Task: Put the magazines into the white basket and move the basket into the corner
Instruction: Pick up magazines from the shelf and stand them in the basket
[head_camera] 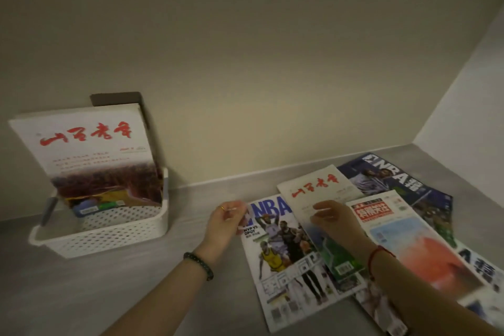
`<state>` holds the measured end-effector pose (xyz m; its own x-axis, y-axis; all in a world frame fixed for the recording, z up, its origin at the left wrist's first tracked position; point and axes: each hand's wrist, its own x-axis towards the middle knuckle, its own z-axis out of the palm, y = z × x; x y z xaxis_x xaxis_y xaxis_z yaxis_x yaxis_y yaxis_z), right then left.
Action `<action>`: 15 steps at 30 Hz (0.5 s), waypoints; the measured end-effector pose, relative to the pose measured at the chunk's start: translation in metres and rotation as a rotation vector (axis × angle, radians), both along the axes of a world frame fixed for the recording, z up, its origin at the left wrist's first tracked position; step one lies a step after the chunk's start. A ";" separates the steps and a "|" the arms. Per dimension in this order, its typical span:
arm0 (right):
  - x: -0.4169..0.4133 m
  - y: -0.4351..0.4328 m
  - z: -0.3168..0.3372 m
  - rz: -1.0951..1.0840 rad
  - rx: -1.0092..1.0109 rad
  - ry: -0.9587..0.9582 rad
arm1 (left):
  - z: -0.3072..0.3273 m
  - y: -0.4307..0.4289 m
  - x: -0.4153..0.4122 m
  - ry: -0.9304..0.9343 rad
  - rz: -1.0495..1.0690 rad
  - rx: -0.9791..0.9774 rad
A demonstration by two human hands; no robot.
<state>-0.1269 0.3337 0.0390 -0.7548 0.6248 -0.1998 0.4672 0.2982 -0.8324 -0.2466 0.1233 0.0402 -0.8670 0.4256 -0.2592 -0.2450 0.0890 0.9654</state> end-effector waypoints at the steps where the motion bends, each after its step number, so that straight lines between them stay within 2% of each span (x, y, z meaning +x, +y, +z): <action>1: 0.012 0.015 -0.002 -0.010 0.017 -0.026 | -0.003 0.015 0.011 -0.036 -0.032 0.006; 15: 0.152 0.175 -0.034 -0.200 0.179 -0.239 | -0.038 0.196 0.138 -0.283 -0.347 -0.055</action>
